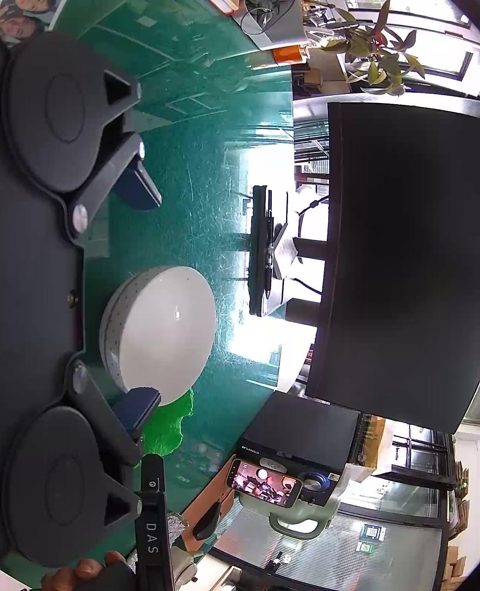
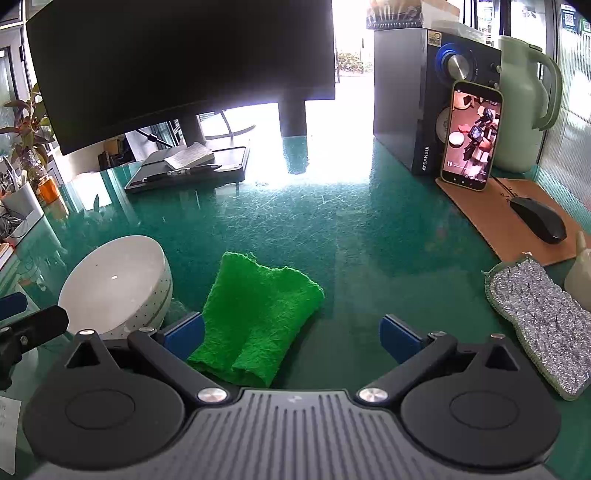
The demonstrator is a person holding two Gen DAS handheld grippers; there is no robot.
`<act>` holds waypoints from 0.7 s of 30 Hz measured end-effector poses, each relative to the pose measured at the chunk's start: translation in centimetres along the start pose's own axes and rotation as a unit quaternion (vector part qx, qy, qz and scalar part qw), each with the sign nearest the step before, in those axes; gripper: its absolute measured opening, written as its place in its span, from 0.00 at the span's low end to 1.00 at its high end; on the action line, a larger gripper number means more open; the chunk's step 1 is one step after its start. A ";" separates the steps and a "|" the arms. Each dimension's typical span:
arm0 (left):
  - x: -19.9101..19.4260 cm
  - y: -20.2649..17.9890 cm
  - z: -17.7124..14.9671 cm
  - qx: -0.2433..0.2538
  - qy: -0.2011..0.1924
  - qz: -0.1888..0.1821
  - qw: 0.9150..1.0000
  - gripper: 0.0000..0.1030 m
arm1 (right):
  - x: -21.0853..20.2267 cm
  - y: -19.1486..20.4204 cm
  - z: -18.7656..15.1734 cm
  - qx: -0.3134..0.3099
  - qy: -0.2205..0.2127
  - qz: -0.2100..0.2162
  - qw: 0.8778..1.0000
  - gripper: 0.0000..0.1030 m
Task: Clean bowl
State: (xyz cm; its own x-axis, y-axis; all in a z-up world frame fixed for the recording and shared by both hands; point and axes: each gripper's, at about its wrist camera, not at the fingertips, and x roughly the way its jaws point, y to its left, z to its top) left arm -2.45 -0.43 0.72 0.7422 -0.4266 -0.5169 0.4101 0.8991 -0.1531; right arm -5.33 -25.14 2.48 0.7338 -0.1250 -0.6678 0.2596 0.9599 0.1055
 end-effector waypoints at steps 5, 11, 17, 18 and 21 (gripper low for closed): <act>0.1 0.1 -0.1 -0.002 0.003 0.005 1.000 1.00 | 0.9 -0.7 0.3 0.029 0.010 0.003 1.000 0.82; 0.1 0.4 0.0 -0.007 0.002 0.010 1.000 1.00 | 2.8 -0.5 0.6 0.042 0.040 0.013 0.998 0.64; 0.1 0.8 0.0 -0.012 0.004 0.014 1.000 1.00 | 3.3 0.2 0.5 0.031 0.037 0.010 0.999 0.64; 0.2 0.9 0.0 -0.012 0.004 0.015 1.000 1.00 | 3.3 0.3 0.5 0.030 0.036 0.011 0.999 0.64; 0.3 0.9 0.0 -0.013 0.005 0.014 1.000 1.00 | 3.3 0.5 0.4 0.025 0.034 0.010 0.999 0.64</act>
State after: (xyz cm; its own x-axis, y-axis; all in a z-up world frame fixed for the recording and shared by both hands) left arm -1.87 0.30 0.45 0.7479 -0.3997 -0.5300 0.3752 0.9132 -0.1592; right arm -2.53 -25.19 0.65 0.6949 -0.0876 -0.7137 0.2777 0.9483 0.1540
